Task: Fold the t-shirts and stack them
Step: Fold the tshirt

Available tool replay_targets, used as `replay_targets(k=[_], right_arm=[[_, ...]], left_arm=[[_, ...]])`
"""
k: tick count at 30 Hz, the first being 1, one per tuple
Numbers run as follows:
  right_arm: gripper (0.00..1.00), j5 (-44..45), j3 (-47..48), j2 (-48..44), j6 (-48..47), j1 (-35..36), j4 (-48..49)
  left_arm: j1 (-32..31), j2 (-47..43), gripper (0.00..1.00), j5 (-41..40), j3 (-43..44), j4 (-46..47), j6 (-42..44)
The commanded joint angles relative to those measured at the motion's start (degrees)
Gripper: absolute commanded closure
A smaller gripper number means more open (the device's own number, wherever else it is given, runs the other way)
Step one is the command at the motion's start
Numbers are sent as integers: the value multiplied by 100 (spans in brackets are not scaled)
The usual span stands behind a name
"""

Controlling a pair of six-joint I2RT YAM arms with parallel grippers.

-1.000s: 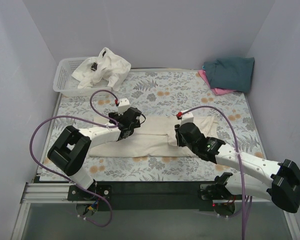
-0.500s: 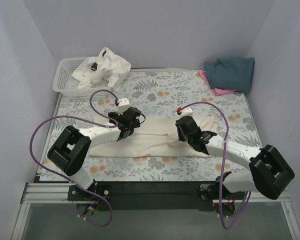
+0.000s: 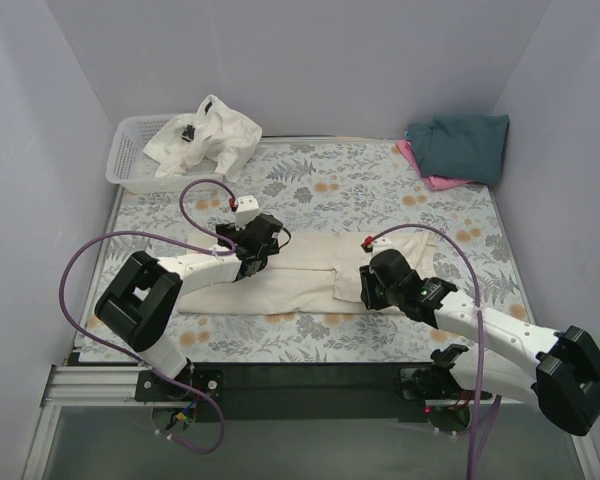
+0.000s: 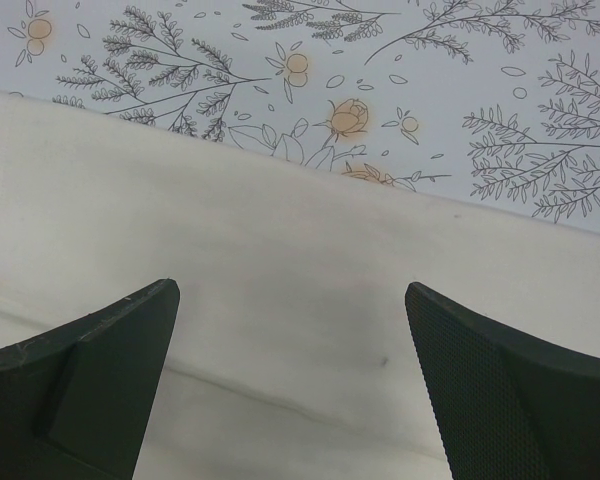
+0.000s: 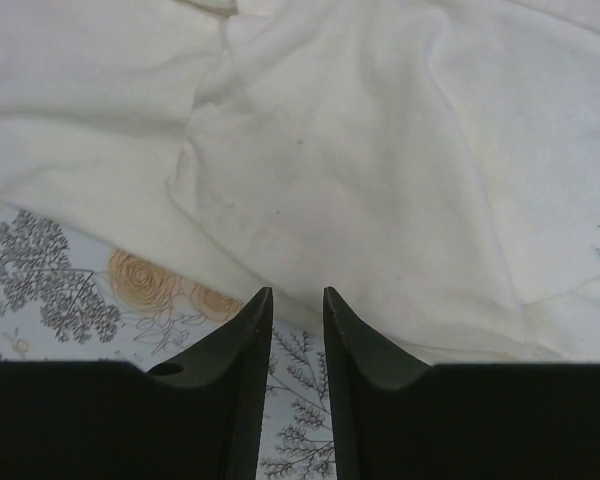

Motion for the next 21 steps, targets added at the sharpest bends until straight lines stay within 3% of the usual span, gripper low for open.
replay_targets(k=[1,7,14,21], right_arm=[[76,-1084,104,-239,31,73,-435],[76,-1210,280,-362,4,187,-567],[76,-94,421,-731,92,178,-611],[75,645,404,-327,294,-190,-366]], left_arm=[[-17,-102,11,-216,36,63,43],[-17,-13,11,-286,53,54,78],[-17,31,11,-331,71,46,87],[-8,215,11,-322,79,54,-28]])
